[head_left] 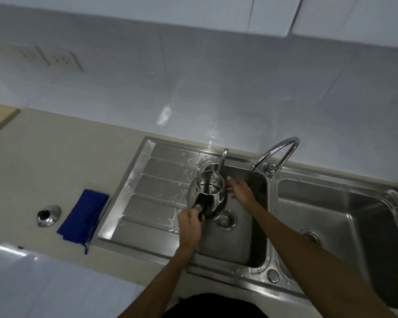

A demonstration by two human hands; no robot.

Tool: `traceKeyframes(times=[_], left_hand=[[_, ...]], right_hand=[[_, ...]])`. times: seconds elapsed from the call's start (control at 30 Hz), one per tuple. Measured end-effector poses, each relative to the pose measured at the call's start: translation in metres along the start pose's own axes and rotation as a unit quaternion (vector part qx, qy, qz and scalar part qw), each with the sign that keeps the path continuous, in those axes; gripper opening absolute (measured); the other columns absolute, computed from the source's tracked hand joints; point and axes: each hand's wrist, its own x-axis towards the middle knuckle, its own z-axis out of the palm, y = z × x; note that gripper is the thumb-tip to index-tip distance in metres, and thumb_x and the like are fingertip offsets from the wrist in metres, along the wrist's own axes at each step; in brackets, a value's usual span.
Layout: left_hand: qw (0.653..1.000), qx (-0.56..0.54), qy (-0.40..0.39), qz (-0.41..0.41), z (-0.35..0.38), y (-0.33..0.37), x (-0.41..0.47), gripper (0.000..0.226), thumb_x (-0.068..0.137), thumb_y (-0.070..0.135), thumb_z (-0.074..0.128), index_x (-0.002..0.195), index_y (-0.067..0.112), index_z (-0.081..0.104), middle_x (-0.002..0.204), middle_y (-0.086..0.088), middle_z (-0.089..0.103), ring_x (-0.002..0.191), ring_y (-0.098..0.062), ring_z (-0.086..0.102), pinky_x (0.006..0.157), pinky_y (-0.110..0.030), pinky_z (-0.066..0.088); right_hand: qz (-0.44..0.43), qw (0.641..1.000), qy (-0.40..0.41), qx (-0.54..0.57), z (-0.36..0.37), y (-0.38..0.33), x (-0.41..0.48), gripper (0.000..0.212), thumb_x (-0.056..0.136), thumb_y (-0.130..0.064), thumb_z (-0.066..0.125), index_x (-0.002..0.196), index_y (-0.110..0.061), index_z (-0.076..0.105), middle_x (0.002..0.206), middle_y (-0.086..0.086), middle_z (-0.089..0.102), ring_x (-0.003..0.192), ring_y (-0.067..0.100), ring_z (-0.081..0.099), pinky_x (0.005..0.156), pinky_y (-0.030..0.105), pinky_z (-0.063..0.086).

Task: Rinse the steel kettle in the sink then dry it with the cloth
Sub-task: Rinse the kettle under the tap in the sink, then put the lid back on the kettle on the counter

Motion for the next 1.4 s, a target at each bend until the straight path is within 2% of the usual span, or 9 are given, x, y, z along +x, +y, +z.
traceKeyframes(times=[0.13,0.3,0.37,0.5,0.63,0.7,1.0,1.13,1.4], left_hand=[[1.0,-0.02,-0.008,0.011,-0.059,0.015,-0.003,0.031,0.085,0.035,0.052,0.057,0.022,0.054,0.052,0.002,0.045,0.05,-0.017,0.041,0.05,-0.028,0.03],[0.999,-0.035,-0.013,0.027,-0.148,0.038,-0.003,0.038,0.096,0.017,0.048,0.059,0.017,0.051,0.046,0.008,0.046,0.042,-0.008,0.041,0.042,-0.022,0.032],[0.999,-0.025,-0.019,0.033,-0.191,0.044,0.002,0.041,0.101,0.009,0.047,0.06,0.014,0.052,0.047,0.007,0.047,0.041,-0.008,0.042,0.04,-0.02,0.032],[0.998,-0.021,-0.011,0.051,-0.282,0.063,0.018,0.032,0.091,0.023,0.05,0.06,0.012,0.051,0.053,-0.008,0.045,0.044,-0.014,0.041,0.041,-0.023,0.033],[0.997,0.02,-0.033,0.07,-0.37,0.078,0.038,0.044,0.102,0.009,0.045,0.058,0.01,0.048,0.047,-0.005,0.045,0.038,-0.007,0.039,0.04,-0.019,0.032],[0.997,0.028,-0.033,0.062,-0.409,0.082,0.048,0.039,0.098,0.017,0.046,0.06,0.008,0.048,0.049,-0.008,0.045,0.039,-0.009,0.039,0.04,-0.02,0.031],[0.993,0.087,-0.004,0.074,-0.544,0.103,0.111,0.034,0.084,0.036,0.048,0.066,0.007,0.051,0.058,-0.013,0.048,0.047,-0.015,0.041,0.044,-0.024,0.031],[0.991,0.108,0.005,0.078,-0.584,0.107,0.146,0.035,0.08,0.039,0.047,0.065,0.007,0.05,0.057,-0.013,0.048,0.051,-0.02,0.042,0.048,-0.029,0.035],[0.982,0.183,-0.024,0.029,-0.647,0.112,0.227,0.033,0.098,0.013,0.044,0.066,0.013,0.051,0.062,-0.005,0.054,0.059,-0.017,0.047,0.057,-0.028,0.037]], right_hand=[[-0.019,0.992,-0.075,0.098,0.049,-0.059,-0.021,0.037,0.1,-0.039,0.052,0.108,-0.008,0.07,0.098,0.007,0.071,0.087,0.02,0.065,0.083,0.036,0.05],[-0.029,0.991,-0.045,0.125,0.135,-0.097,-0.027,0.033,0.091,-0.029,0.065,0.111,-0.004,0.071,0.107,0.016,0.073,0.095,0.025,0.065,0.095,0.041,0.051],[-0.037,0.99,-0.039,0.127,0.174,-0.116,-0.038,0.033,0.089,-0.027,0.064,0.107,-0.001,0.072,0.099,0.014,0.074,0.09,0.025,0.066,0.086,0.039,0.053],[-0.042,0.991,-0.042,0.121,0.252,-0.153,-0.063,0.029,0.084,-0.031,0.06,0.095,-0.007,0.072,0.081,0.005,0.071,0.071,0.018,0.063,0.061,0.03,0.047],[-0.038,0.989,-0.038,0.14,0.329,-0.186,-0.078,0.023,0.078,-0.032,0.06,0.086,-0.012,0.069,0.07,0.0,0.065,0.065,0.018,0.057,0.056,0.03,0.044],[-0.036,0.987,-0.039,0.15,0.366,-0.203,-0.084,0.014,0.08,-0.029,0.061,0.08,-0.016,0.065,0.062,-0.004,0.06,0.06,0.016,0.053,0.053,0.029,0.04],[-0.018,0.978,-0.053,0.203,0.5,-0.256,-0.078,0.034,0.089,-0.028,0.064,0.113,-0.004,0.067,0.085,0.001,0.066,0.079,0.013,0.06,0.076,0.032,0.05],[-0.01,0.975,-0.046,0.216,0.54,-0.271,-0.063,0.027,0.093,-0.026,0.064,0.112,-0.008,0.065,0.103,0.009,0.07,0.095,0.019,0.064,0.093,0.038,0.053],[0.006,0.978,-0.042,0.206,0.599,-0.294,-0.021,0.032,0.091,-0.023,0.065,0.114,0.0,0.062,0.086,0.008,0.065,0.081,0.022,0.061,0.083,0.042,0.056]])
